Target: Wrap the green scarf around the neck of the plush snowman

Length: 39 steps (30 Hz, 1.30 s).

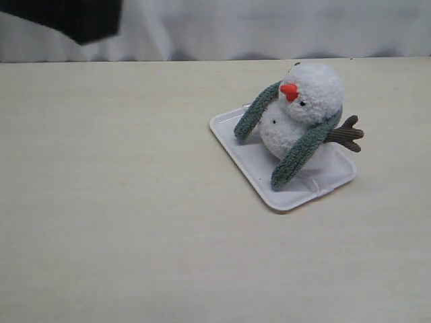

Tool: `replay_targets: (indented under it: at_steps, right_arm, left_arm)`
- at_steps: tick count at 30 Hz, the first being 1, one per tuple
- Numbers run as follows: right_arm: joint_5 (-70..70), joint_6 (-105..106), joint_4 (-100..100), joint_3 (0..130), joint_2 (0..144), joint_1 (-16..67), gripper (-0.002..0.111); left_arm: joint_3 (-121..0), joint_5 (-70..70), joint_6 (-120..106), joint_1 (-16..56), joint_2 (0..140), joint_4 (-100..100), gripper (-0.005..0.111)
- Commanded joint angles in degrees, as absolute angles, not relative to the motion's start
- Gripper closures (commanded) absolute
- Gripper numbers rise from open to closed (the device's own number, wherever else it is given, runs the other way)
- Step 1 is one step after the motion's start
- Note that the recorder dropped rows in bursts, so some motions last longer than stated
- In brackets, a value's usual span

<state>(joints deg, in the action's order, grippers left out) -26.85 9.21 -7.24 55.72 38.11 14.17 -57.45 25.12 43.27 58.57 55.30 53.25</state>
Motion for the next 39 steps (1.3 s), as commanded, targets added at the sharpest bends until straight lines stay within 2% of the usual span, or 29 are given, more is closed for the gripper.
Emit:
replay_targets:
  at_steps: [1,7,18,29,39]
  right_arm:
    - [-24.6,9.7,-7.3,53.5,33.4,14.1,0.104]
    - [-23.7,9.7,-7.3,49.7,27.6,14.1,0.104]
    - [-22.5,9.4,-7.3,44.8,20.0,14.1,0.104]
    - [-22.3,9.4,-8.1,41.0,16.7,14.1,0.104]
    - [-23.9,9.8,-8.1,41.0,10.2,14.1,0.104]
  left_arm:
    - [-57.4,26.4,43.1,58.6,49.2,51.3,0.107]
    - [-57.4,33.0,41.3,58.6,39.9,50.3,0.107]
    - [-57.4,32.4,24.3,58.6,24.6,36.2,0.107]
    - [-57.4,32.5,-4.9,58.6,17.5,11.3,0.107]
    - [-57.4,37.7,-9.4,58.6,16.0,6.4,0.107]
